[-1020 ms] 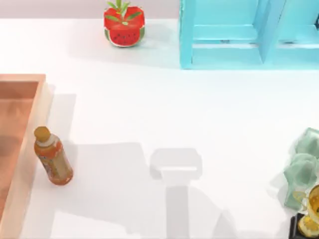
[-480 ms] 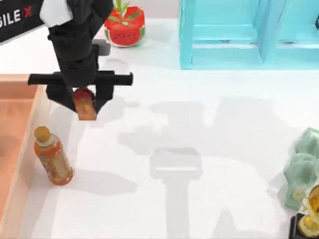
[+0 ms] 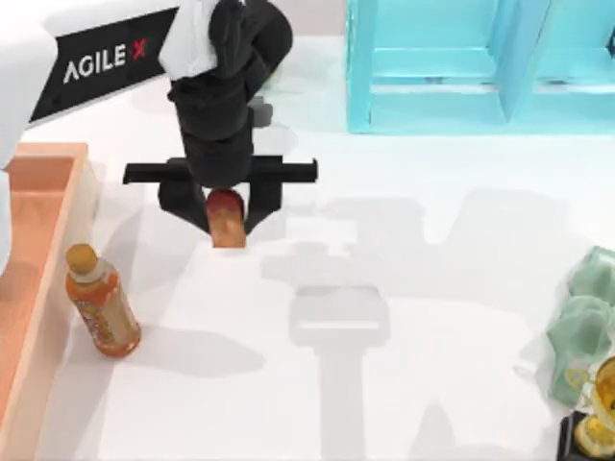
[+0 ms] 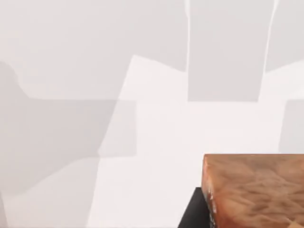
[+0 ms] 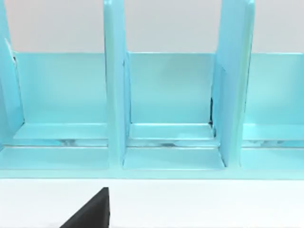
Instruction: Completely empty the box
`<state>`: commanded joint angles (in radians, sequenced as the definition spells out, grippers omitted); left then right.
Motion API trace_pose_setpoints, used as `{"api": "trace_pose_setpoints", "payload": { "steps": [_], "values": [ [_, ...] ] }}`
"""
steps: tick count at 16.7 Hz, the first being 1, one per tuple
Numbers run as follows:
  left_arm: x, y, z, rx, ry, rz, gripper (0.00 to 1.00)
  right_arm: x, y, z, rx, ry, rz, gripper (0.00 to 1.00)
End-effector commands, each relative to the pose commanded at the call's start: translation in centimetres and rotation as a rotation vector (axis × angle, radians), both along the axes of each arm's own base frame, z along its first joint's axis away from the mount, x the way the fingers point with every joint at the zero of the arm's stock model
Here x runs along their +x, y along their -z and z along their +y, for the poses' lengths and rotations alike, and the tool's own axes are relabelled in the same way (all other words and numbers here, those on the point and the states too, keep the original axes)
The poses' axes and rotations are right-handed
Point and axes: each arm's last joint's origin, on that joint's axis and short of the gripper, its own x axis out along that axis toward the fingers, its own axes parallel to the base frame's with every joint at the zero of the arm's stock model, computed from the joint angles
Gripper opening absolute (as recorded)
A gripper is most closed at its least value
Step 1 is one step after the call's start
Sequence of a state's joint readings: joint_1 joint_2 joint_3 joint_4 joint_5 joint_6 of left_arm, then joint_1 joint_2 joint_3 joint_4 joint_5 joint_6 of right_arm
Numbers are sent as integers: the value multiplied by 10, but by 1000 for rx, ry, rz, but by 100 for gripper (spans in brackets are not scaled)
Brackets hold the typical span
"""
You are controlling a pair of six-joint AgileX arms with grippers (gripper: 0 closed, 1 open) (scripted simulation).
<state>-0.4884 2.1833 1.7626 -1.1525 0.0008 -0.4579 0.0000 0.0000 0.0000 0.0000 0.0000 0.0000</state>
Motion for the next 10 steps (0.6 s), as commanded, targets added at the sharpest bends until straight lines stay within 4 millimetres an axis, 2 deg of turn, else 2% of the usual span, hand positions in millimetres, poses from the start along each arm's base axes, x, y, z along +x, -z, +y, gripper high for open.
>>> {"api": "trace_pose_setpoints", "payload": {
  "steps": [2,8,10],
  "values": [
    [0,5,0,1,-1,0,0,0,0,0,0,0,0,100],
    [0,43,-1,-1,0,-3,0,0,0,0,0,0,0,100],
    [0,45,-1,-1,1,-3,0,0,0,0,0,0,0,100]
  ]
}}
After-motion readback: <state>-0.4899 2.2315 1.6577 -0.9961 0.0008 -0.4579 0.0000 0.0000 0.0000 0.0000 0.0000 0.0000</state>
